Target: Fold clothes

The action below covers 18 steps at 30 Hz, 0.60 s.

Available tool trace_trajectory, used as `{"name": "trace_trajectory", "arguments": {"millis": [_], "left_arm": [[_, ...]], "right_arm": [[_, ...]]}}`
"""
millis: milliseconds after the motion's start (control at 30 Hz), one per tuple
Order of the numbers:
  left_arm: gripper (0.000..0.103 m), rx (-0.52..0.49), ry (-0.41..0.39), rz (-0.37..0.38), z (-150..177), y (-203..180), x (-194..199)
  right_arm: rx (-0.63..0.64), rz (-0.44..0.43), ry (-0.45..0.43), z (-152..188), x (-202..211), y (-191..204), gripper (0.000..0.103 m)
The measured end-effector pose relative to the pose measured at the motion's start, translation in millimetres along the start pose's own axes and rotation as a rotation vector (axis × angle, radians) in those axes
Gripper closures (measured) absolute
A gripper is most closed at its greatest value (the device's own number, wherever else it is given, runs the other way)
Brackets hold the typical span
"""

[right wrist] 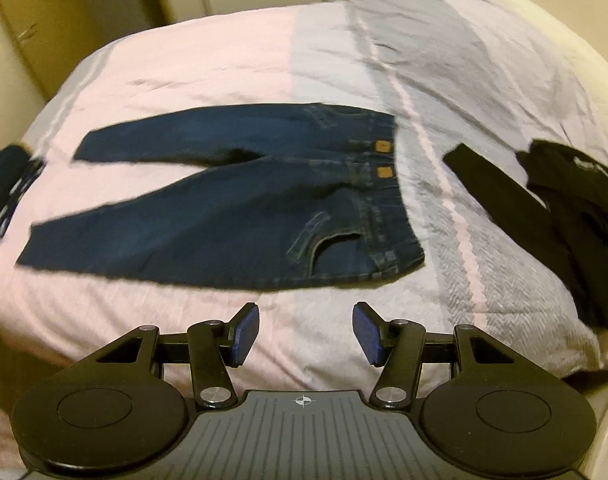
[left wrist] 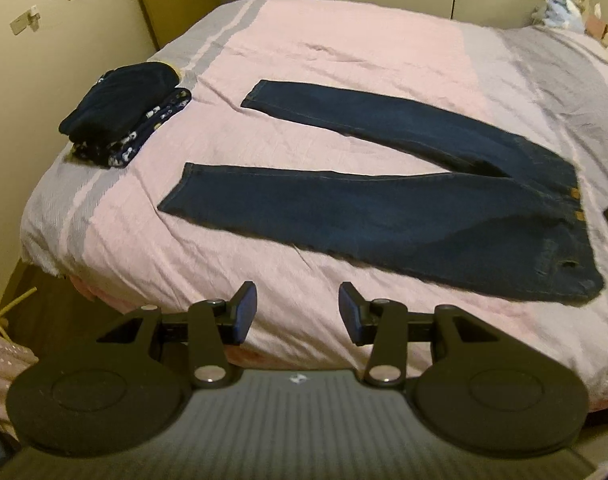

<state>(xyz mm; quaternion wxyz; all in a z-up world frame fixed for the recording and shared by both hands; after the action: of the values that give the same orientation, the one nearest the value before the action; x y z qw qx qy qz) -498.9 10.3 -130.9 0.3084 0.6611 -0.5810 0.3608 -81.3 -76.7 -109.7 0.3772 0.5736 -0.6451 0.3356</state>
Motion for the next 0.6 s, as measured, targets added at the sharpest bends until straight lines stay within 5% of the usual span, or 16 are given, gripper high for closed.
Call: {"name": "trace_trajectory", "arguments": {"millis": [333,600], "left_arm": [[0.062,-0.138,-0.015,0.097,-100.1,-23.9,-63.4],[0.062,-0.265,0.014,0.193,-140.4,-50.8,-115.8]], "right_arm": [[-0.137,0.073,0.007,-68.0,-34.7,8.8,0.048],[-0.259,0.125,0.064,-81.6,-70.7,21.0,0.048]]}}
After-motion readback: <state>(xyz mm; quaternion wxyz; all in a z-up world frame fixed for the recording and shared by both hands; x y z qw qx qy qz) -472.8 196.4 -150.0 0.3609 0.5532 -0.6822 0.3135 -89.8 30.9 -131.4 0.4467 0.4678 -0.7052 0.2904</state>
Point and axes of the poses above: each gripper's, at about its wrist camera, not at the fingertips, and x roughly against the way its jaws point, y to its left, z to its underside, the point moved 4 cm from there along -x, roughly the way its jaws point, and after that the axes turned 13 degrees about x, right-handed, at the moved point
